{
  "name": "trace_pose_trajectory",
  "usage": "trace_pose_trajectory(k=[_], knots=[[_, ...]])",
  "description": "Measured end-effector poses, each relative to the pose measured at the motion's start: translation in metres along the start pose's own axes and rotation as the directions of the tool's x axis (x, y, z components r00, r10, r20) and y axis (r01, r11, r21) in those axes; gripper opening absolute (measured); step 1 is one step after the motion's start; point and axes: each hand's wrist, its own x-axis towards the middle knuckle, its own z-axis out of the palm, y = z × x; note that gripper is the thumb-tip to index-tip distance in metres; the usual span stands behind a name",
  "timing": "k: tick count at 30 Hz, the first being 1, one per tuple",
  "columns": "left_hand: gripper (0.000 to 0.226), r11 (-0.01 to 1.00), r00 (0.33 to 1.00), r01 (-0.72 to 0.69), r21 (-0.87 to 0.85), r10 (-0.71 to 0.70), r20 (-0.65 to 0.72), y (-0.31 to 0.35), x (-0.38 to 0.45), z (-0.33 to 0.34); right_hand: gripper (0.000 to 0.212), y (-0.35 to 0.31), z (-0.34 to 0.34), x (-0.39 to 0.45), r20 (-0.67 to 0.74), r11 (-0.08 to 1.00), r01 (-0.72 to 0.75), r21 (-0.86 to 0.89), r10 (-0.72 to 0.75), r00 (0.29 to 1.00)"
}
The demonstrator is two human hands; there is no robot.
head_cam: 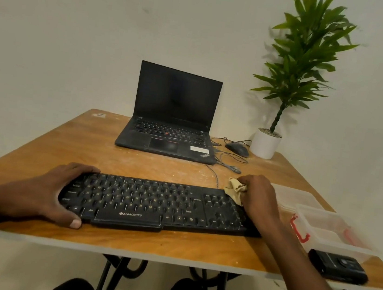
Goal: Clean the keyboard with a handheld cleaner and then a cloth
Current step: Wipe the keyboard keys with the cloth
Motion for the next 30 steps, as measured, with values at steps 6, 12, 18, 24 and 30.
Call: trace_pose_trajectory(k=[6,12,18,24,30], knots=[[0.124,1.0,1.0,-0.011,0.028,0.011,-0.008,0.0,0.002,0.0,0.045,-0.018,0.006,-0.008,0.085,0.991,0.128,0.03,-0.13,0.988],[0.123,1.0,1.0,-0.019,0.002,0.019,-0.019,0.003,-0.001,0.002,0.039,0.023,-0.003,0.001,0.009,0.995,-0.077,-0.069,0.077,0.997],[0.122,1.0,1.0,-0.001,0.011,0.001,-0.012,0.0,0.001,0.001,0.036,-0.003,0.002,-0.003,-0.026,0.995,-0.004,-0.098,0.001,1.0],[0.123,1.0,1.0,0.0,-0.008,0.0,-0.011,-0.002,0.0,0.0,0.044,0.002,-0.001,-0.002,0.0,0.996,0.012,-0.088,-0.012,1.0],[0.122,1.0,1.0,-0.005,-0.007,0.005,0.005,-0.003,0.002,0.0,0.04,-0.029,0.007,-0.008,0.045,0.994,0.106,0.011,-0.107,0.993]])
